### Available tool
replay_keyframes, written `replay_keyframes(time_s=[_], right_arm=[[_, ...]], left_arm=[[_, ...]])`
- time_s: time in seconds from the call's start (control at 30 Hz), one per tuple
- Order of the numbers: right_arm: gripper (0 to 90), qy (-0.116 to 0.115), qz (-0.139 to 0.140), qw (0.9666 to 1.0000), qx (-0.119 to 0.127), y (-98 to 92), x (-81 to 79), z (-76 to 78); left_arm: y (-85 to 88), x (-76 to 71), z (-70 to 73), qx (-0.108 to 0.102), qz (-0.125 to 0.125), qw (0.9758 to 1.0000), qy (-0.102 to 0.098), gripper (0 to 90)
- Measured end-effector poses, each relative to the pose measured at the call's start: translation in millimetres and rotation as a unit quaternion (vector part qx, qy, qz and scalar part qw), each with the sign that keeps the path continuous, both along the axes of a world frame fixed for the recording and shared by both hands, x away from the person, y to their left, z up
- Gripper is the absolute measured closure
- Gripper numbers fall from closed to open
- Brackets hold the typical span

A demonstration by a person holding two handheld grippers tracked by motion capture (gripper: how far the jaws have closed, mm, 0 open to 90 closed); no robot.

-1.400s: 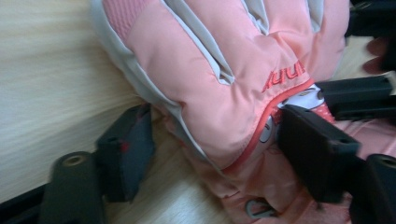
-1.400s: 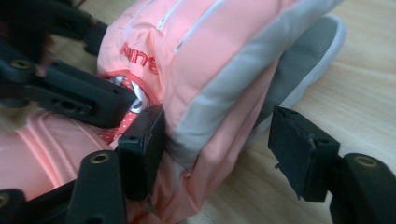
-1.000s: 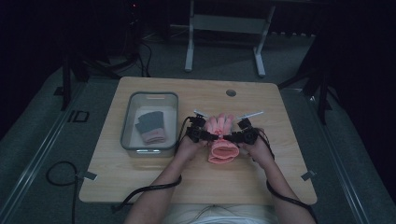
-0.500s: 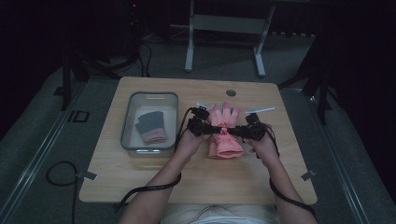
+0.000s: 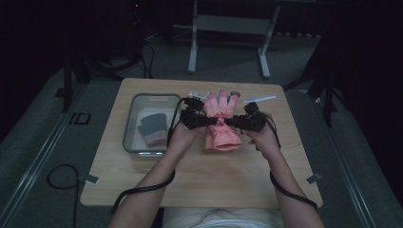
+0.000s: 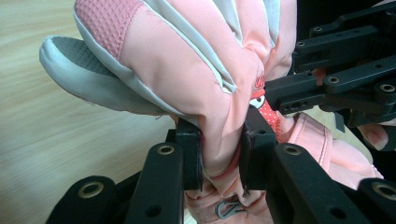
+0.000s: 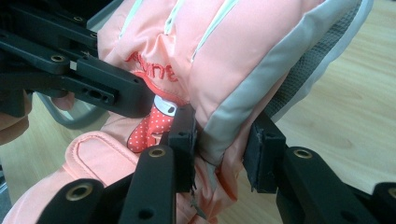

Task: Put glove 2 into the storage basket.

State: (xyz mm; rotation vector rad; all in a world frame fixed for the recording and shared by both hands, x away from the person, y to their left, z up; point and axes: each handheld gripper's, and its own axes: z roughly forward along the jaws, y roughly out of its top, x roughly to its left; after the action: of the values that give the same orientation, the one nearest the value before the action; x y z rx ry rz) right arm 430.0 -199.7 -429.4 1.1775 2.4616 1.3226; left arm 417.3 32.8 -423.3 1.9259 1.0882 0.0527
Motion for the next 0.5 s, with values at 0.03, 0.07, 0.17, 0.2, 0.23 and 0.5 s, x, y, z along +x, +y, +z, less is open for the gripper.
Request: replay_keyframes(time_s=[0.03, 0.07, 0.17, 0.2, 0.23, 0.5], right_arm=[[67.3, -0.001, 0.002, 1.0, -0.003, 3.3, 0.6, 2.6], [67.3, -0.003, 0.004, 1.0, -0.003, 6.6, 1.1, 5.3], [67.3, -0.01, 0.01, 0.9999, -0.005, 16.0, 3.1, 13.4], [67.3, -0.012, 0.011, 0.9998, -0.006, 19.3, 3.5, 16.0], [67.3, -0.013, 0.014, 0.9998, -0.006, 22.7, 4.1, 18.4], [67.3, -0.018, 0.031, 0.9993, -0.007, 49.8, 6.2, 27.5]], left_arm=[[2.8, -0.5, 2.2, -0.001, 0.003, 1.0, -0.002, 73.1], [6.8, -1.0, 5.1, -0.001, 0.006, 1.0, -0.005, 73.1], [15.1, -2.5, 11.3, -0.004, 0.015, 0.9998, -0.011, 73.1], [18.3, -3.2, 13.6, -0.002, 0.017, 0.9998, -0.012, 73.0], [21.7, -3.7, 15.6, -0.003, 0.019, 0.9997, -0.013, 73.0], [46.2, -9.7, 24.0, 0.003, 0.038, 0.9991, -0.018, 73.0]])
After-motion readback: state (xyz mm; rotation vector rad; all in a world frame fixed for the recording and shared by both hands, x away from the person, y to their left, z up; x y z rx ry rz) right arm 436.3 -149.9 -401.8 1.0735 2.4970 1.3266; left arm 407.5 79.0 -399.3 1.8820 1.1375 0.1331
